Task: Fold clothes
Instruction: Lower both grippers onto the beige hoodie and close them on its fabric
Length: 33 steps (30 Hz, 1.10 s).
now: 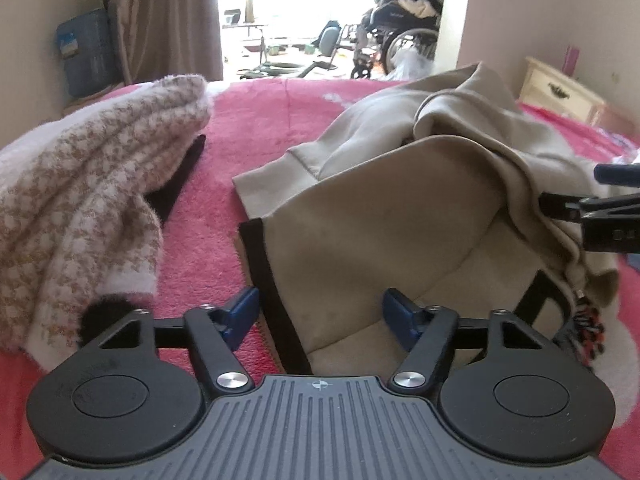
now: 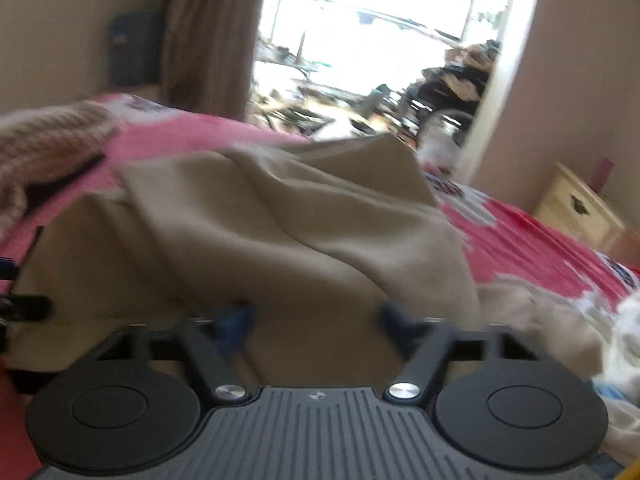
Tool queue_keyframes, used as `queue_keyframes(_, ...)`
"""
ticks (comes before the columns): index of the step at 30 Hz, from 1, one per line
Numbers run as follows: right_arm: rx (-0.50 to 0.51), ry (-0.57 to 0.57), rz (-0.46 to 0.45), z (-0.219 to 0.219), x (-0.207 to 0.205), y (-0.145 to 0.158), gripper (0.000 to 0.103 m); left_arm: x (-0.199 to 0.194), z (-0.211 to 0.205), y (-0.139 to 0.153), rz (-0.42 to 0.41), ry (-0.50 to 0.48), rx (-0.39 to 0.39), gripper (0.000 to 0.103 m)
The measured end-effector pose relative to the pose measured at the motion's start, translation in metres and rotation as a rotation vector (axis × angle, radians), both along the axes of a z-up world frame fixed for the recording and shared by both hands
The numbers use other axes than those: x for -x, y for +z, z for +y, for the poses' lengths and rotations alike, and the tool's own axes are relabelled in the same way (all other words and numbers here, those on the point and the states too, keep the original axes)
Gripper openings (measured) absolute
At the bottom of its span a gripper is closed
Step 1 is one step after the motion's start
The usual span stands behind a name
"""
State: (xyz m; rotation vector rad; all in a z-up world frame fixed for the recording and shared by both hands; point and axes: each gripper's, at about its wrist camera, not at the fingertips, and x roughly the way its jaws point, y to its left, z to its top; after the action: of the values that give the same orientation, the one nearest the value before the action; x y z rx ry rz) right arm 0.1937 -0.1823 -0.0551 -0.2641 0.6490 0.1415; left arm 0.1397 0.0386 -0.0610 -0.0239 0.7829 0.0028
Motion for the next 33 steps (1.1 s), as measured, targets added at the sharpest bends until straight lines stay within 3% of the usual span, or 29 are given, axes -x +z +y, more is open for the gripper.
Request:
queue_keyframes(1, -0.014, -0.024, -0.017, -0.006, 0.002, 0.001, 0.059, 0.000, -0.002, -0.001, 0.001, 0.002, -0.016, 0.055)
queue_keyframes(2, -0.016, -0.046, -0.034, -0.010, 0.003, 0.001, 0.047, 0.000, -0.003, -0.002, 0.000, 0.003, -0.030, 0.053)
queue_keyframes(3, -0.001, -0.063, -0.048, -0.013, 0.004, 0.001, 0.039, 0.001, -0.004, -0.002, -0.004, 0.003, -0.039, 0.045)
queue_keyframes(4, 0.011, -0.071, -0.055, -0.014, 0.004, 0.000, 0.039, 0.002, -0.005, -0.001, -0.008, 0.005, -0.047, 0.034)
queue_keyframes(7, -0.054, -0.039, -0.048, -0.018, 0.007, 0.005, 0.039, 0.002, -0.008, 0.000, -0.005, -0.006, -0.058, 0.024)
queue_keyframes(8, -0.091, -0.019, -0.055, -0.019, 0.013, 0.009, 0.044, 0.002, -0.010, 0.001, -0.004, -0.011, -0.063, 0.024)
queue_keyframes(12, -0.106, 0.102, -0.095, -0.009, 0.040, 0.015, 0.088, 0.002, -0.018, 0.002, -0.008, -0.028, -0.078, 0.025)
queue_keyframes(14, -0.018, 0.153, -0.090, 0.003, 0.043, 0.005, 0.093, 0.003, -0.022, 0.001, -0.015, -0.038, -0.089, 0.025)
queue_keyframes(16, 0.105, 0.144, -0.086, 0.012, 0.039, -0.007, 0.091, 0.004, -0.026, -0.001, -0.022, -0.044, -0.104, 0.022)
queue_keyframes(18, 0.143, 0.086, -0.098, 0.009, 0.031, -0.010, 0.081, 0.006, -0.028, -0.002, -0.024, -0.046, -0.111, 0.021)
queue_keyframes(20, 0.099, 0.032, -0.111, -0.001, 0.025, -0.004, 0.079, 0.006, -0.029, -0.003, -0.027, -0.047, -0.117, 0.021)
queue_keyframes(21, 0.089, 0.009, -0.133, -0.003, 0.025, 0.000, 0.073, 0.006, -0.029, -0.002, -0.028, -0.048, -0.120, 0.021)
queue_keyframes(23, 0.084, -0.014, -0.171, -0.005, 0.023, 0.003, 0.069, 0.007, -0.030, -0.002, -0.034, -0.057, -0.129, 0.027)
queue_keyframes(25, 0.067, -0.003, -0.157, -0.003, 0.014, 0.002, 0.070, 0.006, -0.031, -0.004, -0.036, -0.062, -0.148, 0.041)
queue_keyframes(27, 0.088, 0.032, -0.120, 0.003, 0.005, -0.005, 0.073, 0.005, -0.032, -0.007, -0.033, -0.059, -0.163, 0.052)
queue_keyframes(29, 0.106, 0.047, -0.100, 0.007, 0.002, -0.010, 0.073, 0.002, -0.032, -0.010, -0.022, -0.046, -0.164, 0.055)
queue_keyframes(31, 0.041, 0.050, -0.093, 0.004, 0.009, -0.003, 0.074, -0.002, -0.031, -0.012, -0.014, -0.028, -0.151, 0.055)
queue_keyframes(33, -0.035, 0.099, -0.111, 0.002, 0.022, 0.006, 0.086, -0.003, -0.029, -0.011, -0.015, -0.012, -0.137, 0.055)
